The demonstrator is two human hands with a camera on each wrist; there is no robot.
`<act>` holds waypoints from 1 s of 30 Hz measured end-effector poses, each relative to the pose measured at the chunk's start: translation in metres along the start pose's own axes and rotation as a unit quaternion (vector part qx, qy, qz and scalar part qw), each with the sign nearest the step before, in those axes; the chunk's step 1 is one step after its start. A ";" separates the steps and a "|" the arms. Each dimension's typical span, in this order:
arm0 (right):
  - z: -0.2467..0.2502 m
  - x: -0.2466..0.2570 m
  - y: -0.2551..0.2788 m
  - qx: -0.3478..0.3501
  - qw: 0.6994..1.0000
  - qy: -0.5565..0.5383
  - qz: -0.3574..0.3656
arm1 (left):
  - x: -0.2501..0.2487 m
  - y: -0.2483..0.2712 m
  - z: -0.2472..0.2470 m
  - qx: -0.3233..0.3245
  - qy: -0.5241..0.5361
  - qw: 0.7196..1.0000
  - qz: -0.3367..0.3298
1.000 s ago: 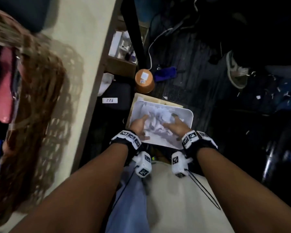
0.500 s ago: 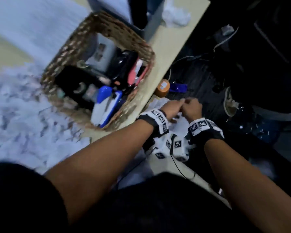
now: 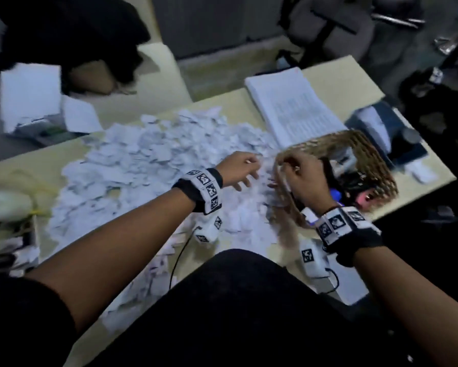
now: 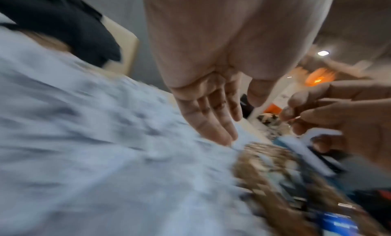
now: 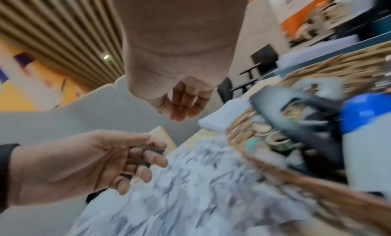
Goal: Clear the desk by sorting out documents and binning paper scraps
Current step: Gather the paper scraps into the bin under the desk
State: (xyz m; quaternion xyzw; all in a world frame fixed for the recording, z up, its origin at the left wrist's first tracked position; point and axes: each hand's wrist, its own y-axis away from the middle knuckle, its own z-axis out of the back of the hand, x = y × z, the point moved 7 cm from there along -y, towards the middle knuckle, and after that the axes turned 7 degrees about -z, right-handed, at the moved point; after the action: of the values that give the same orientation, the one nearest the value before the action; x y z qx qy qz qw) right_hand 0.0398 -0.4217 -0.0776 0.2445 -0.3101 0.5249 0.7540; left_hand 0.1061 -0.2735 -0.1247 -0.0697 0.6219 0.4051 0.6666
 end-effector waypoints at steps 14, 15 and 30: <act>-0.218 0.052 -0.077 0.191 0.938 0.279 0.073 | 0.175 0.088 0.185 -0.284 -0.290 0.907 0.111; -0.224 0.048 -0.090 0.192 0.938 0.282 0.067 | 0.175 0.084 0.185 -0.289 -0.300 0.903 0.105; -0.261 0.041 -0.131 0.196 0.872 0.309 0.326 | 0.162 -0.008 0.141 -0.256 -0.416 0.869 0.081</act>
State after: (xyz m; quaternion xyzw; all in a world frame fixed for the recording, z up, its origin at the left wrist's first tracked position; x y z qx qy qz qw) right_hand 0.2287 -0.2575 -0.2329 0.0972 -0.0141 0.8394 0.5346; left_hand 0.2036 -0.1210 -0.2412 -0.0124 0.1647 0.5942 0.7872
